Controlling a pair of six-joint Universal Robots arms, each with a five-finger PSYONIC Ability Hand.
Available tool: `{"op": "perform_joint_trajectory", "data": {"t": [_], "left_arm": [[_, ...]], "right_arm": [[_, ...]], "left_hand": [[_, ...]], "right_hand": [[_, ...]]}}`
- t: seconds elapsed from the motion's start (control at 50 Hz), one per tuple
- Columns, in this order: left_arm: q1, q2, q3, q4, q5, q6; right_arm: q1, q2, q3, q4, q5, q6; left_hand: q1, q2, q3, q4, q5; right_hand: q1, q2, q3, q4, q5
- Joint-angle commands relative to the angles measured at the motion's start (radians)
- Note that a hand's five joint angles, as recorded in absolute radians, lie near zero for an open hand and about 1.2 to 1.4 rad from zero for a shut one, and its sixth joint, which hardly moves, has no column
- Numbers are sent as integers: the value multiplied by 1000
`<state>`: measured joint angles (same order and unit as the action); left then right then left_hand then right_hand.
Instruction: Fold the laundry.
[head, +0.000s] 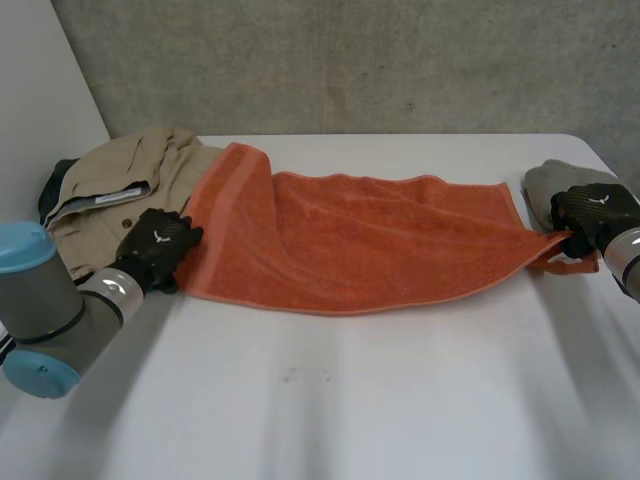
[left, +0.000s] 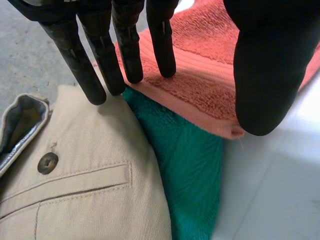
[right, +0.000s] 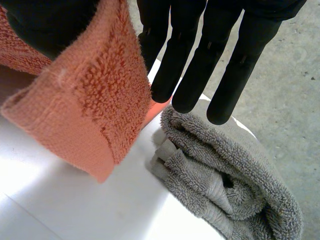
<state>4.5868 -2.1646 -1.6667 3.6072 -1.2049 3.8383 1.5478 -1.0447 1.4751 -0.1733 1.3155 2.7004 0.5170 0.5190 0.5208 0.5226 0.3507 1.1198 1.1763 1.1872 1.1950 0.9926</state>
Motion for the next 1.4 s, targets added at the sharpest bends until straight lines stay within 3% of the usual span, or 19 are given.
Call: {"op": "perform_joint_trajectory", "data": {"t": [0.02, 0.14, 0.22, 0.24, 0.26, 0.44, 0.52, 0.66, 0.7, 0.74, 0.86, 0.92, 1.04, 1.2, 1.4], "left_arm": [[-2, -11, 5, -2, -2, 37], [-5, -44, 44, -12, -5, 40], [-9, -72, 73, -12, -5, 38], [-12, -80, 84, -13, -7, 38], [-13, -80, 90, -12, -8, 38], [-20, -66, 108, -33, -15, 29], [-25, 44, 67, -128, -18, 24], [-26, 354, -94, -369, -61, 37], [-20, 488, -161, -482, -117, 38], [-22, 531, -186, -524, -139, 40], [-16, 669, -329, -824, -232, 141], [-34, 670, -331, -841, -229, 164], [-42, 611, -246, -708, -232, 126], [-115, 333, 27, -582, -243, -62], [-189, -12, 415, -575, -401, -106]], "right_arm": [[0, 0, 1, 0, -1, -1], [1, 0, 1, 0, 1, -2], [3, -2, 2, 2, 1, -1], [3, -3, 2, 3, 1, -1], [3, -5, 2, 5, 1, -1], [1, -17, -10, 86, -5, -17], [0, -44, -12, 179, -12, -76], [-5, -213, 28, 371, -22, -316], [-27, -262, 45, 449, -21, -413], [-55, -294, 54, 503, -16, -465], [-195, -374, 131, 794, -25, -700], [-216, -374, 155, 808, -42, -715], [-213, -347, 143, 695, -61, -634], [-120, -123, -13, 514, -45, -420], [-46, 92, -235, 413, 57, -350]], "left_hand": [[66, 64, 63, 61, 58], [99, 97, 95, 93, 90], [503, 501, 499, 497, 494], [780, 778, 776, 774, 772], [878, 876, 875, 873, 870], [879, 877, 875, 874, 871], [879, 877, 875, 874, 871], [879, 877, 875, 874, 871], [879, 877, 875, 874, 871], [879, 877, 875, 874, 871], [879, 877, 875, 874, 871], [879, 877, 875, 874, 871], [879, 877, 875, 874, 871], [879, 877, 875, 874, 871], [879, 877, 875, 874, 871]], "right_hand": [[276, 220, 209, 201, 229], [276, 220, 209, 201, 229], [276, 220, 209, 201, 229], [276, 220, 209, 201, 229], [276, 220, 209, 201, 229], [276, 220, 209, 201, 229], [276, 220, 209, 201, 229], [276, 220, 209, 201, 229], [276, 220, 209, 201, 229], [276, 220, 209, 201, 229], [276, 220, 209, 201, 229], [276, 220, 209, 201, 229], [276, 220, 209, 201, 229], [276, 220, 209, 201, 229], [276, 220, 209, 201, 229]]}}
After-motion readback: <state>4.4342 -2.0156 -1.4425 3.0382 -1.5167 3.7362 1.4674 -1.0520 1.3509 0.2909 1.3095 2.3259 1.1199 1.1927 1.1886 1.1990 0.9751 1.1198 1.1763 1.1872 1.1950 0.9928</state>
